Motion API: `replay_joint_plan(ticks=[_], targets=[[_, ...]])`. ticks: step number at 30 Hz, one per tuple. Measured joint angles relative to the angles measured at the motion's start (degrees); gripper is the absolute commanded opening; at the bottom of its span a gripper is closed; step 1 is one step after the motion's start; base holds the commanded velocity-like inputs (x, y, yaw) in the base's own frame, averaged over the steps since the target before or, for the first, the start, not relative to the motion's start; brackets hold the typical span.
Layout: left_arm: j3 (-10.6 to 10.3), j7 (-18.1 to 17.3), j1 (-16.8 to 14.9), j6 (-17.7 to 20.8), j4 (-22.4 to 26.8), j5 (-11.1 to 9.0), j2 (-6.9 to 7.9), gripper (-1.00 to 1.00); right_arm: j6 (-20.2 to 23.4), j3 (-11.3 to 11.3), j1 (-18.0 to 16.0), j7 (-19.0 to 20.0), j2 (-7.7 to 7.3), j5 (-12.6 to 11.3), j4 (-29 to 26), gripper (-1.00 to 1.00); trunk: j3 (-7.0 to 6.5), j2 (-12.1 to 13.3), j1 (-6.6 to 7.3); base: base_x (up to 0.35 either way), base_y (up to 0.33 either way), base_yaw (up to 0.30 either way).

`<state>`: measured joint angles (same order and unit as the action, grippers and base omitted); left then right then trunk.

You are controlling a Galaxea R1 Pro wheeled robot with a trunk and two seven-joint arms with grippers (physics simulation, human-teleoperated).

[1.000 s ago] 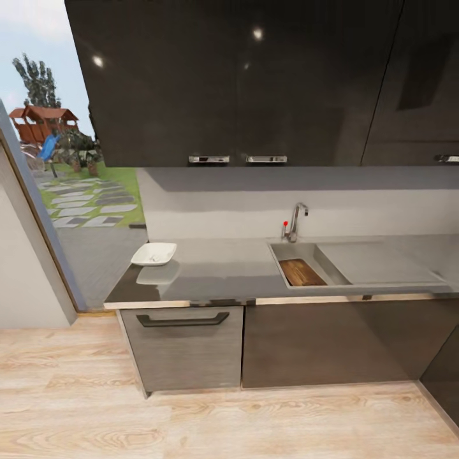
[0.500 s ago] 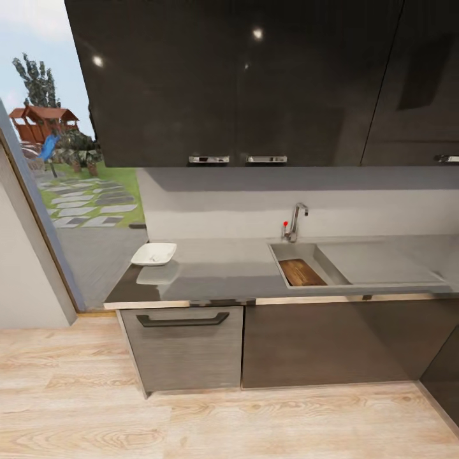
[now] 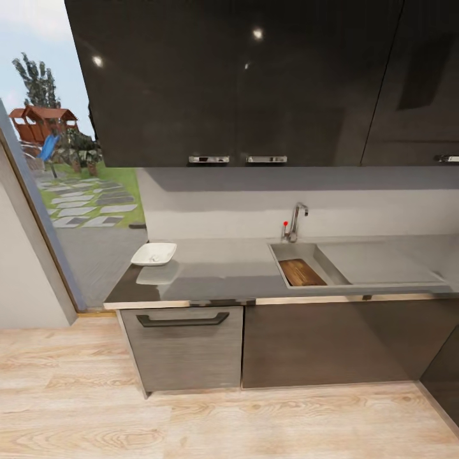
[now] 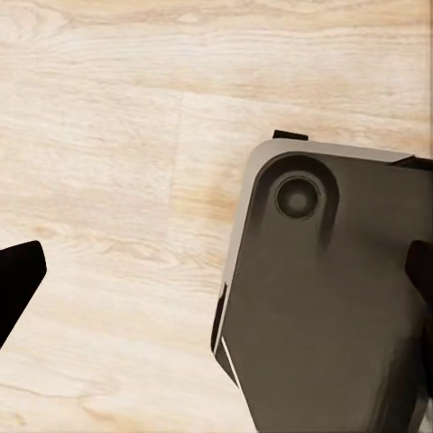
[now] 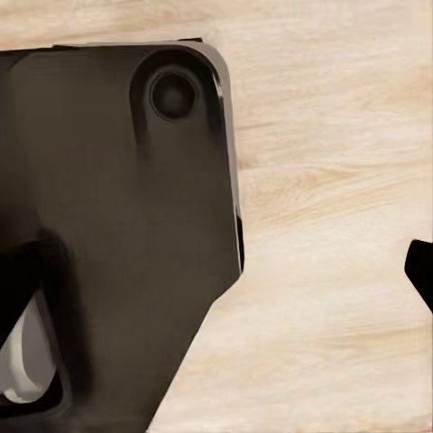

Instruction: In the kitchen, take the Vidalia onion out of the sink, dice it on the chopping board with the paring knife, put the diced onion into the bowl on the countertop, then place both the paring knife and the chopping board into the sink.

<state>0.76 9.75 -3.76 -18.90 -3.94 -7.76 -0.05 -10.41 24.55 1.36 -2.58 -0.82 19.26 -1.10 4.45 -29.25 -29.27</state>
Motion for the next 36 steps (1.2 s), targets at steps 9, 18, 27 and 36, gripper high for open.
replay_joint_plan(ticks=[9,18,27,36], targets=[[-0.1,-0.1,0.0,-0.1,0.0,0.0,-0.18,1.0,2.0,1.5,0.1,0.2,-0.29,-7.4,-0.3,1.0,0.0,0.0,0.0,0.0,0.0,0.169],[-0.2,0.0,0.0,-0.1,-0.1,-0.1,0.04,1.0,1.9,1.3,0.1,0.2,-0.19,-7.7,-0.4,1.0,0.0,0.0,0.0,0.0,0.0,0.065],[-0.1,0.0,0.0,0.0,0.0,0.1,0.58,1.0,-1.8,1.6,0.1,-0.1,0.49,-7.9,-5.0,1.0,0.0,0.0,0.0,0.0,0.0,0.001],[-0.2,-0.1,0.0,-0.1,0.0,0.3,0.67,1.0,-4.9,1.6,0.1,-0.1,0.62,-7.9,-5.8,1.0,0.0,0.0,0.0,0.0,0.0,0.0]])
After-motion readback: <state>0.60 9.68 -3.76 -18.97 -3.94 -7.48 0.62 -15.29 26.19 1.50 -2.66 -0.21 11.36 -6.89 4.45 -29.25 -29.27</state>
